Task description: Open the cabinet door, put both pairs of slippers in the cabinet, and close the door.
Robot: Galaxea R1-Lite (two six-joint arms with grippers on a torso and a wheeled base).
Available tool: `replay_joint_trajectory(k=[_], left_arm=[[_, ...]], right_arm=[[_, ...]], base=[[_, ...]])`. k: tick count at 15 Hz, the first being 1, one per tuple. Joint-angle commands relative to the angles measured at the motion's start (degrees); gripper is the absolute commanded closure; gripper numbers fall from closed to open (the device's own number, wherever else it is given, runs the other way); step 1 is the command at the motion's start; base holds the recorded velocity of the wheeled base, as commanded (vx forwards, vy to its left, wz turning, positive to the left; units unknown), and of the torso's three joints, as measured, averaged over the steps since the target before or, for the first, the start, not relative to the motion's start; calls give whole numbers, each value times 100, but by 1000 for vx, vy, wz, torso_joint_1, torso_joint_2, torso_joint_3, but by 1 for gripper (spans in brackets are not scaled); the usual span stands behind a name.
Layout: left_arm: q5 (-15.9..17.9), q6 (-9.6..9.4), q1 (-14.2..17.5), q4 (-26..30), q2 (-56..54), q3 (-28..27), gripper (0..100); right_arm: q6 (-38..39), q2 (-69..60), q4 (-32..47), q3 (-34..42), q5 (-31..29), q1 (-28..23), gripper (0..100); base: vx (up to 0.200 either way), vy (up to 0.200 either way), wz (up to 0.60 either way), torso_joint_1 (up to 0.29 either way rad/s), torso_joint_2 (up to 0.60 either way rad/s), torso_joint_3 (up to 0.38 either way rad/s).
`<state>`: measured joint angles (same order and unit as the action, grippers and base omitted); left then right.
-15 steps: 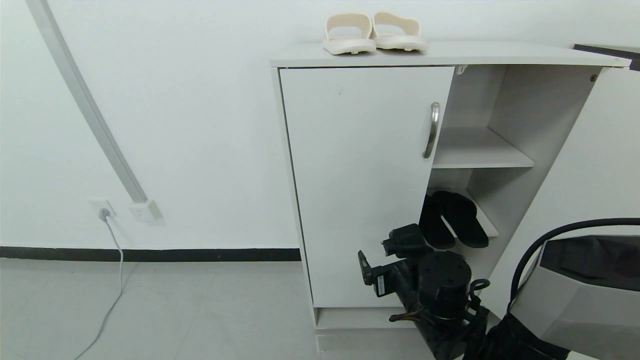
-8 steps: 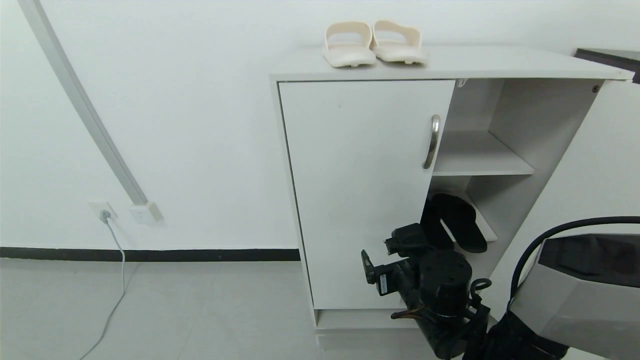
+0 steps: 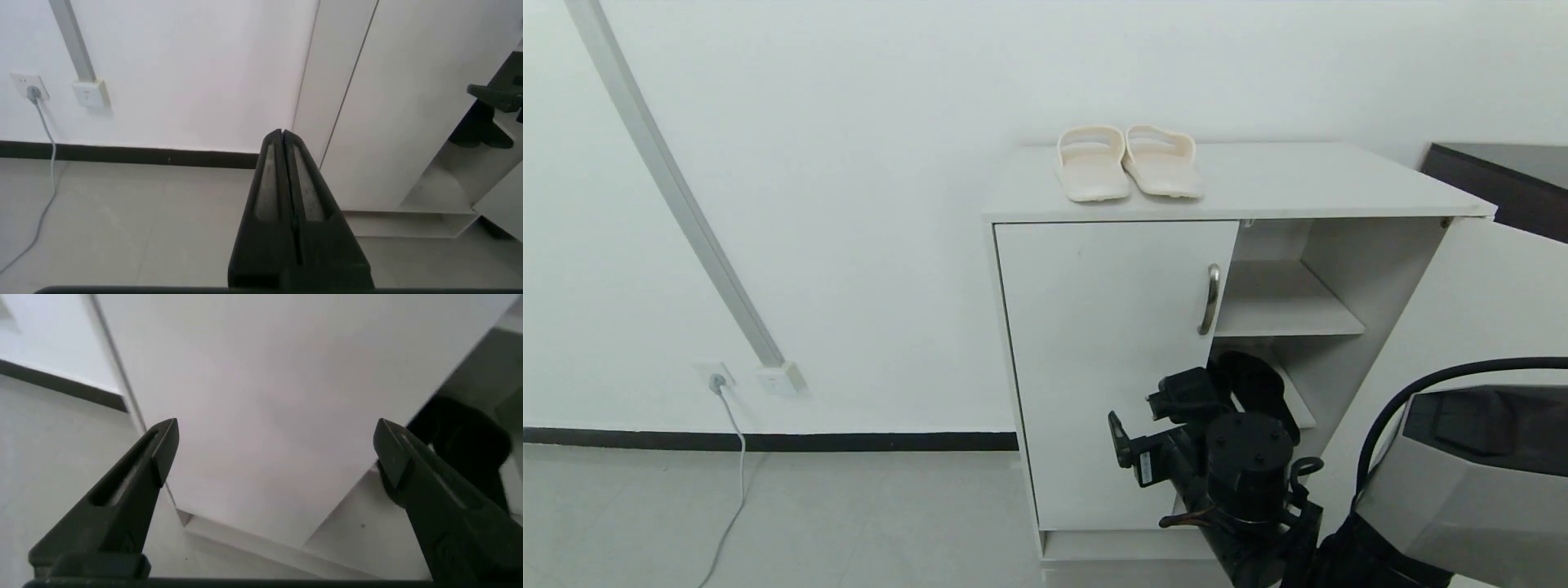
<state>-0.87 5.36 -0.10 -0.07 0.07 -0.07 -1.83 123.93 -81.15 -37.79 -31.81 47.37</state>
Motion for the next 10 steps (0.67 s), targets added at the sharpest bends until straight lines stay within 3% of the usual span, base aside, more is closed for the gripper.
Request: replay_joint_trajectory(k=[1, 10], left_arm=[[-1, 0, 1, -1, 1, -1, 100], [-1, 0, 1, -1, 1, -1, 100]], right_arm=[[-2, -9, 3, 0, -1, 0, 0], [-2, 0, 3, 0, -1, -9, 0]], base=[[0, 0, 0, 149, -476, -330], [0, 0, 0, 182, -492, -315]])
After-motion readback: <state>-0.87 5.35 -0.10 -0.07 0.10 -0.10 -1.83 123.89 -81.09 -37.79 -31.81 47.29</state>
